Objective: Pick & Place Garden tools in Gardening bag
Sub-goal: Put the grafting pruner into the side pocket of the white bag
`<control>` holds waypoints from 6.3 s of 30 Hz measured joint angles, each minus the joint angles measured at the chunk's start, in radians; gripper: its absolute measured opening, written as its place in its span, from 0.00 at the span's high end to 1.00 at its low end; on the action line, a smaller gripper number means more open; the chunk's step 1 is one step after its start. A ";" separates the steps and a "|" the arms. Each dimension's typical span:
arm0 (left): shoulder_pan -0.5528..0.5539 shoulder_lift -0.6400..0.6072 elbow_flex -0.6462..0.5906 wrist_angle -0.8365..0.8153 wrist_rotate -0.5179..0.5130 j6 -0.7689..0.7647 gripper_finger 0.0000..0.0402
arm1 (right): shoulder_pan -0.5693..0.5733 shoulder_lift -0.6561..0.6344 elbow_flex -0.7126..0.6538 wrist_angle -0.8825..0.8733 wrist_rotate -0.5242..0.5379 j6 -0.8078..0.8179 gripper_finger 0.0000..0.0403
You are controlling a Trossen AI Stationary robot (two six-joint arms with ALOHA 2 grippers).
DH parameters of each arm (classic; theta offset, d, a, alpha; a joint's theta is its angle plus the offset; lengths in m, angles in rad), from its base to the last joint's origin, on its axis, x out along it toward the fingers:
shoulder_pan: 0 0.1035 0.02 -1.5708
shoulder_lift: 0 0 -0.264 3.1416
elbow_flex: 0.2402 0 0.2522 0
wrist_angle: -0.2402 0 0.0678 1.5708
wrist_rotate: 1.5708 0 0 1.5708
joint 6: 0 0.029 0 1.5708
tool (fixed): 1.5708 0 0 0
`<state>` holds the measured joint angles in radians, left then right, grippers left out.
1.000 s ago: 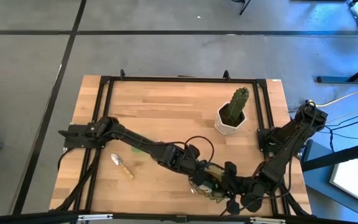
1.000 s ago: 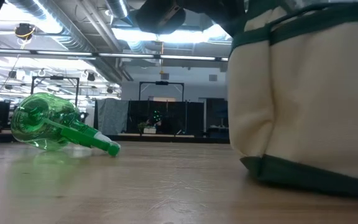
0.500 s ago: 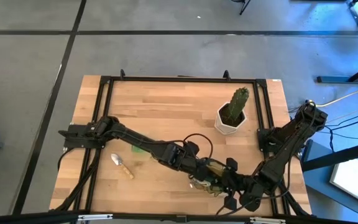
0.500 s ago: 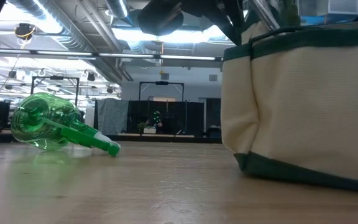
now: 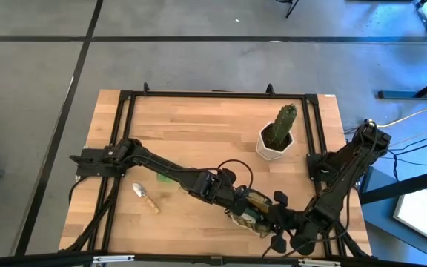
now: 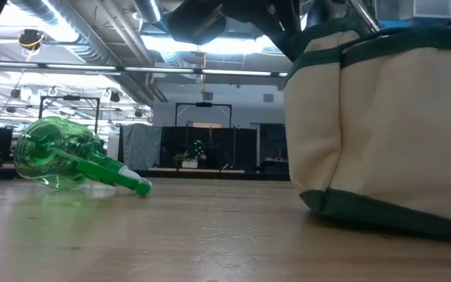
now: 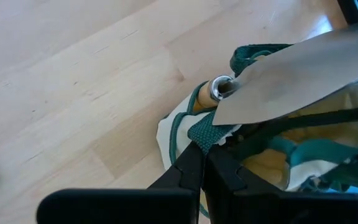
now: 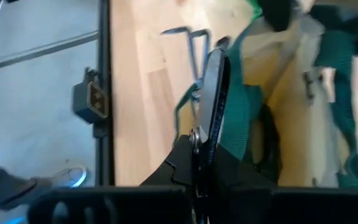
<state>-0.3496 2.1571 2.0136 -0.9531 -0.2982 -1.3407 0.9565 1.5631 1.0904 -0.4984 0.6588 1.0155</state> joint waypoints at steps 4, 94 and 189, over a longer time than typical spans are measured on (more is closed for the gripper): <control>0.000 0.000 0.000 0.000 -0.005 0.008 1.00 | 0.000 0.000 0.000 0.000 -0.040 0.001 0.93; 0.001 0.000 0.001 0.005 0.000 0.039 1.00 | 0.024 0.056 0.036 -0.070 0.074 0.095 0.93; 0.048 -0.079 -0.089 -0.059 0.036 0.241 0.91 | -0.100 0.117 0.436 -0.673 0.030 -0.035 0.42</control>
<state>-0.3019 2.0781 1.9251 -1.0119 -0.2626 -1.0993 0.8566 1.6798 1.5265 -1.1719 0.6886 0.9806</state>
